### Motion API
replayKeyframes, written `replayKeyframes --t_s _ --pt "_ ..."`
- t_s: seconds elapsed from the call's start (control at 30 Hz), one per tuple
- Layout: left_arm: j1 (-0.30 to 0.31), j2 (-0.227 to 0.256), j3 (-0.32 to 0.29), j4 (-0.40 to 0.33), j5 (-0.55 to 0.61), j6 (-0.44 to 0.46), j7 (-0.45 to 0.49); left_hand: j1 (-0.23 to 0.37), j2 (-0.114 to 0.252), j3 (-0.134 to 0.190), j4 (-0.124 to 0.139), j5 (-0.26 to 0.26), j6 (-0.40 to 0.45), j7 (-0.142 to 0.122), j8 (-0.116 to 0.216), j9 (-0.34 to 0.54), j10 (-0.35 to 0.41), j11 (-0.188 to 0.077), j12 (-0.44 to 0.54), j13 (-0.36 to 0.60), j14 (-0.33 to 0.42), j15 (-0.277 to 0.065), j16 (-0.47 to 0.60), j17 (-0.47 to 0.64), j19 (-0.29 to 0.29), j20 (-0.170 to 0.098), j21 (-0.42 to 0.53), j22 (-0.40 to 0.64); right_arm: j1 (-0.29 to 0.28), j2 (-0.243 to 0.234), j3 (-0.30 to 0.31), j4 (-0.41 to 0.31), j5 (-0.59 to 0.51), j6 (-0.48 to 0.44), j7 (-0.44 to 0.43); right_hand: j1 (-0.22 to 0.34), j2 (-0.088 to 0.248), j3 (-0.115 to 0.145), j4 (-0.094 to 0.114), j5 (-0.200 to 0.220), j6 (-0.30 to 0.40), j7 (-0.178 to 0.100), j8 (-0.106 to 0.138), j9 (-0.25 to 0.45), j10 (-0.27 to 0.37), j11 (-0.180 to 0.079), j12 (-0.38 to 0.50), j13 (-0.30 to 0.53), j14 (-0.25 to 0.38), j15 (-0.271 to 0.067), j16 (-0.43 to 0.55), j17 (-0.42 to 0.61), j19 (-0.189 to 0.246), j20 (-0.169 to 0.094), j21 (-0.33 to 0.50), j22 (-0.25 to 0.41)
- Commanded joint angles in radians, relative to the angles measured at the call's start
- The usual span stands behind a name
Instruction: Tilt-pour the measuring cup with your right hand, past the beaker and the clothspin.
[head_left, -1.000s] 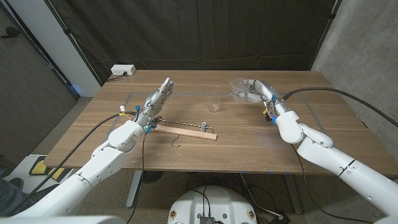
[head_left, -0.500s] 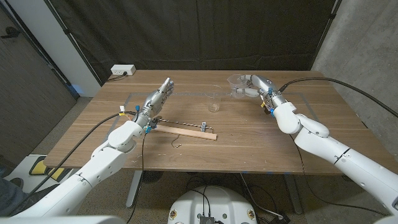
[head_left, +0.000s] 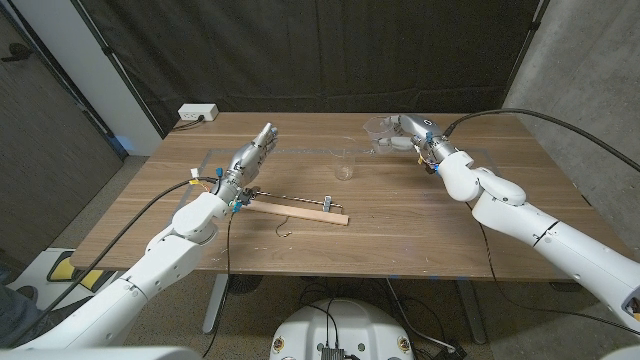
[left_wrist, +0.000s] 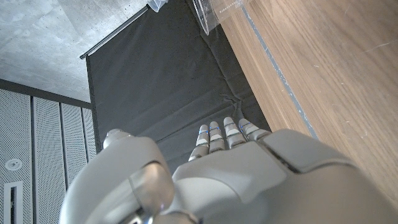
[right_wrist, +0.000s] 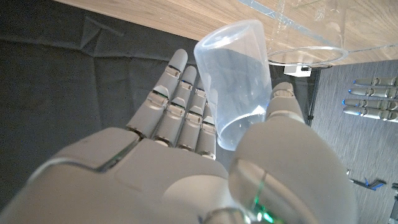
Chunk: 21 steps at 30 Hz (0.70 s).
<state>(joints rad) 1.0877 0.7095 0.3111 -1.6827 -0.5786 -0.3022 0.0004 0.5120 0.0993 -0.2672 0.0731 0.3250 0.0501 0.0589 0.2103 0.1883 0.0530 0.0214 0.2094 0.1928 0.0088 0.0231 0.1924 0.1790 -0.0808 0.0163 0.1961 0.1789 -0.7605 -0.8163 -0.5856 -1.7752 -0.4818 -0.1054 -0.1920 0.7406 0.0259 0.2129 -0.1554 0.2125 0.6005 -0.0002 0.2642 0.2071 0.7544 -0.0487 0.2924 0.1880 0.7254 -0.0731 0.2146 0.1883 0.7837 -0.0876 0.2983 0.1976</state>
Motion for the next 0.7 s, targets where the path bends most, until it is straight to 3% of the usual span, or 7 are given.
replayKeyframes --t_s 0.03,0.7 --pt "-0.013 -0.014 0.005 0.024 -0.002 -0.006 -0.008 0.009 0.001 -0.010 -0.001 -0.002 0.010 -0.001 -0.006 0.003 0.007 0.001 0.001 0.002 0.003 0.001 0.000 0.005 -0.008 0.005 0.005 0.005 0.072 -0.017 -0.037 0.011 -0.073 0.008 0.078 0.048 0.051 0.024 0.023 -0.005 0.074 -0.062 -0.001 0.002 0.006 -0.002 -0.002 0.002 0.013 -0.099 -0.002 0.006 0.012 -0.105 0.005 0.005" --pt "-0.028 -0.028 0.005 0.056 -0.007 -0.025 -0.014 0.011 0.003 -0.012 0.000 -0.003 0.011 -0.002 -0.007 0.003 0.007 -0.002 0.000 0.002 0.004 0.001 0.000 0.005 -0.009 0.006 0.006 0.005 0.140 -0.009 -0.065 0.029 -0.139 0.062 0.145 0.053 0.058 0.026 0.024 -0.014 0.097 -0.070 0.000 0.003 0.029 -0.006 -0.003 0.002 0.032 -0.107 0.000 0.006 0.021 -0.109 0.008 0.006"
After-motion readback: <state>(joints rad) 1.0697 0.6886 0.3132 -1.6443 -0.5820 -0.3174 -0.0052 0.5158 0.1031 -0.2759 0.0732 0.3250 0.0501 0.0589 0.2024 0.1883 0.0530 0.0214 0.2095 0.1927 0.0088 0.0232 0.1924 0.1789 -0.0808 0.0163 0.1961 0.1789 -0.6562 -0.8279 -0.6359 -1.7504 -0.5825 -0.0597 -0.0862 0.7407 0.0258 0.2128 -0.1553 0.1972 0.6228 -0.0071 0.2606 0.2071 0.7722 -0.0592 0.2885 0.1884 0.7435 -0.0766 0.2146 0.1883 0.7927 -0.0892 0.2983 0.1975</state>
